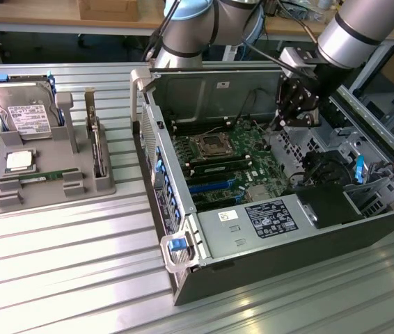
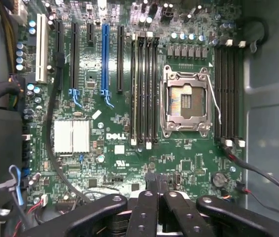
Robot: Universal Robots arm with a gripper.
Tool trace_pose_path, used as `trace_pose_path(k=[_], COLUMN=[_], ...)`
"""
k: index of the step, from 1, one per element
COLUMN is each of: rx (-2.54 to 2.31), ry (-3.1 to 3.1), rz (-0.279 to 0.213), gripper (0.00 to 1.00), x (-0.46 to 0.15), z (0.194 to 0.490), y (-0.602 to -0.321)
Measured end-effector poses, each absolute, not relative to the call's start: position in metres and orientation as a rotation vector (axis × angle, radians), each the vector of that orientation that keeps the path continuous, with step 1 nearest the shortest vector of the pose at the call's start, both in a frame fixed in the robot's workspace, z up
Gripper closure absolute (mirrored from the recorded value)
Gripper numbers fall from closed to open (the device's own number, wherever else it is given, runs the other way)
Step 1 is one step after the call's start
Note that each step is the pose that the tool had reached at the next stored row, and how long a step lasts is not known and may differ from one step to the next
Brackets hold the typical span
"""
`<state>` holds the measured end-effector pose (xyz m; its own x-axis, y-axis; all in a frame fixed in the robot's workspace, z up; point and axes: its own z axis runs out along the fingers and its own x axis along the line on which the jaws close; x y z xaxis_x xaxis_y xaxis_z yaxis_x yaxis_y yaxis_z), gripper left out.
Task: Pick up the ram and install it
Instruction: 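Press down the ram until it locks into place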
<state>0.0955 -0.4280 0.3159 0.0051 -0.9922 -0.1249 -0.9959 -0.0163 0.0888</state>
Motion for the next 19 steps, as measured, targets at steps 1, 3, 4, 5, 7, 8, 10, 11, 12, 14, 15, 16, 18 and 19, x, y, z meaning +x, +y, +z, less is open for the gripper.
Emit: trace_pose_path(k=[1, 3, 4, 5, 7, 8, 10, 11, 12, 14, 15, 16, 18, 19], rx=[-2.209, -2.209, -2.209, -2.209, -2.209, -2.209, -2.209, -2.209, -2.209, -2.206, -2.199, -2.19, -2.136, -2.12], ry=[2.186, 2.186, 2.186, 2.185, 2.186, 2.186, 2.186, 2.186, 2.186, 2.189, 2.195, 2.204, 2.252, 2.265], rz=[0.236, 0.237, 0.237, 0.237, 0.236, 0.236, 0.236, 0.236, 0.236, 0.236, 0.236, 0.236, 0.234, 0.234], gripper=[0.9, 0.9, 0.9, 0.9, 0.9, 0.9, 0.9, 0.9, 0.9, 0.9, 0.9, 0.9, 0.9, 0.9], x=[0.0957, 0.0958, 0.0958, 0.0958, 0.0958, 0.0958, 0.0958, 0.0958, 0.0958, 0.0959, 0.0959, 0.0959, 0.0959, 0.0959], z=[0.3181, 0.32, 0.3201, 0.3201, 0.3203, 0.3203, 0.3203, 0.3203, 0.3203, 0.3202, 0.3203, 0.3203, 0.3203, 0.3203], y=[-0.428, -0.428, -0.428, -0.428, -0.428, -0.428, -0.428, -0.428, -0.428, -0.428, -0.428, -0.428, -0.428, -0.428])
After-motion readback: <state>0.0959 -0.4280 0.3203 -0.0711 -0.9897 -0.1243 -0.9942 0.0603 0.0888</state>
